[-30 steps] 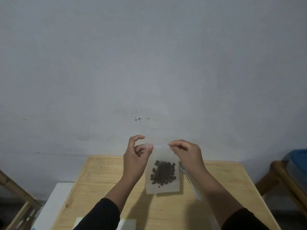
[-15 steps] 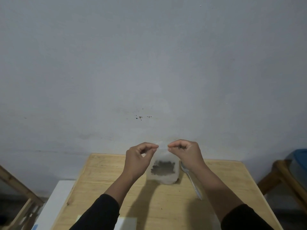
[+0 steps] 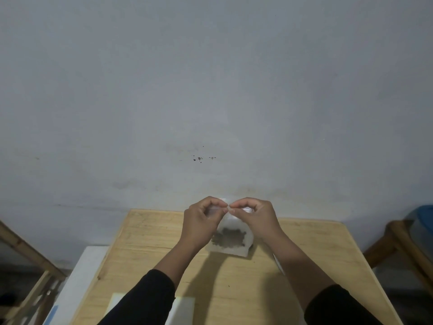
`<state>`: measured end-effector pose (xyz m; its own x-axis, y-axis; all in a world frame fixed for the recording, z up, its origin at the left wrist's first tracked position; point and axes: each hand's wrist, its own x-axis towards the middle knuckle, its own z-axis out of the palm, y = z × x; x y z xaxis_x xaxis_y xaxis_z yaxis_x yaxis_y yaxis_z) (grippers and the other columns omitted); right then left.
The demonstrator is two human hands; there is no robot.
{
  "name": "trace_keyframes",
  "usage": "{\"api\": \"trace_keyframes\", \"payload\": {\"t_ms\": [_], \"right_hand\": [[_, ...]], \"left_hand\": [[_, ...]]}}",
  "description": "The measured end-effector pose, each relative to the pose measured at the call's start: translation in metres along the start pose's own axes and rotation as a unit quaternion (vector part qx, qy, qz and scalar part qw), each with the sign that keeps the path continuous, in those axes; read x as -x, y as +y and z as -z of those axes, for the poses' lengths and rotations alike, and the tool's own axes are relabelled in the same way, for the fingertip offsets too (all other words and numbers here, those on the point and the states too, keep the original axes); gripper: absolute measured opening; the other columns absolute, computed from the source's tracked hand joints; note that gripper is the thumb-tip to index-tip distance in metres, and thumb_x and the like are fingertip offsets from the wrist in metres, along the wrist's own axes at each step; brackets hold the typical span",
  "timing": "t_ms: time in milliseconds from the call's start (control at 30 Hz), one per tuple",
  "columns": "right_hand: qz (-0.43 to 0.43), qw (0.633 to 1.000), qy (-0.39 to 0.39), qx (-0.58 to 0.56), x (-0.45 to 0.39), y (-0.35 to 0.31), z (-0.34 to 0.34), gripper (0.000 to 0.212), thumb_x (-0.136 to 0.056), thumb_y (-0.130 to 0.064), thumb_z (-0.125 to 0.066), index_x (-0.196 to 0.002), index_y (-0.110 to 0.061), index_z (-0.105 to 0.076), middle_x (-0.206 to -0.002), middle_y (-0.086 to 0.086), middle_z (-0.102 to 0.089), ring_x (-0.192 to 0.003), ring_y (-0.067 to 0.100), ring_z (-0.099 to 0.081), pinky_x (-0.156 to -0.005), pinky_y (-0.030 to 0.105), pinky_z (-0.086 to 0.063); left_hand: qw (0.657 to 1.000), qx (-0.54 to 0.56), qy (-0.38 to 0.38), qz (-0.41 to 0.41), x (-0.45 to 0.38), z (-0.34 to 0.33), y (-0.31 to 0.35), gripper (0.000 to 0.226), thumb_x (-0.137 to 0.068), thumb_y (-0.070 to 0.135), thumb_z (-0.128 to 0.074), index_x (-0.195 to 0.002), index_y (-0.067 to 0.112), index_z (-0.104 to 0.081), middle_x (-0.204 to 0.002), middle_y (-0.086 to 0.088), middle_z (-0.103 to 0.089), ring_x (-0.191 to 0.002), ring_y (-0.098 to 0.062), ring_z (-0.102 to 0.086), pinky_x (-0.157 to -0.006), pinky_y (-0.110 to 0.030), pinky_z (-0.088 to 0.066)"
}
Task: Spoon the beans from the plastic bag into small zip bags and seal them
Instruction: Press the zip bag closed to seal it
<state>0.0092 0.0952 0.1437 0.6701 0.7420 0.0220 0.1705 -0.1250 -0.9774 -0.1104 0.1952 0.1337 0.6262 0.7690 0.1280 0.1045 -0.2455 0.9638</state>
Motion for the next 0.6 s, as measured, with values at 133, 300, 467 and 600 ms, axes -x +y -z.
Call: {"api": "trace_keyframes", "payload": {"t_ms": [133, 300, 467, 600], "right_hand": [[-0.061, 0.996, -0.069, 0.011, 0.016, 0.019, 0.007, 0.013, -0.081, -0.019, -0.070, -0.090, -0.028, -0.074, -0.097, -0.008, -0.070, -0.089, 0.012, -0.066, -0.078, 0.030, -0.056], [-0.114, 0.990, -0.063, 0.054, 0.049, 0.066, 0.000, 0.019, -0.078, -0.007, -0.072, -0.082, -0.026, -0.071, -0.088, 0.003, -0.071, -0.080, 0.019, -0.066, -0.083, 0.033, -0.054], [-0.163, 0.976, -0.088, 0.118, 0.087, 0.114, -0.011, 0.025, -0.073, -0.012, -0.076, -0.070, -0.036, -0.070, -0.080, -0.008, -0.072, -0.078, 0.011, -0.068, -0.080, 0.030, -0.054], [-0.172, 0.960, -0.107, 0.194, 0.106, 0.139, -0.017, 0.027, -0.070, -0.019, -0.079, -0.070, -0.042, -0.066, -0.068, -0.020, -0.064, -0.065, -0.011, -0.059, -0.076, 0.018, -0.049]], "left_hand": [[0.998, -0.005, 0.039, 0.050, 0.003, 0.003, -0.016, 0.006, -0.082, 0.024, -0.071, -0.083, 0.030, -0.070, -0.074, 0.017, -0.064, -0.064, -0.002, -0.053, -0.065, -0.020, -0.045], [0.981, -0.083, -0.084, 0.154, 0.022, 0.005, -0.058, 0.025, -0.079, 0.021, -0.074, -0.097, 0.034, -0.063, -0.103, -0.001, -0.065, -0.091, -0.018, -0.062, -0.080, -0.030, -0.051], [0.958, -0.162, -0.137, 0.195, 0.066, -0.004, -0.097, 0.032, -0.080, 0.015, -0.072, -0.109, 0.026, -0.062, -0.090, 0.001, -0.060, -0.075, -0.010, -0.055, -0.064, -0.013, -0.039], [0.945, -0.219, -0.151, 0.192, 0.092, -0.011, -0.116, 0.032, -0.082, 0.016, -0.069, -0.112, 0.022, -0.060, -0.078, 0.005, -0.055, -0.074, -0.010, -0.051, -0.063, -0.013, -0.033]]}}
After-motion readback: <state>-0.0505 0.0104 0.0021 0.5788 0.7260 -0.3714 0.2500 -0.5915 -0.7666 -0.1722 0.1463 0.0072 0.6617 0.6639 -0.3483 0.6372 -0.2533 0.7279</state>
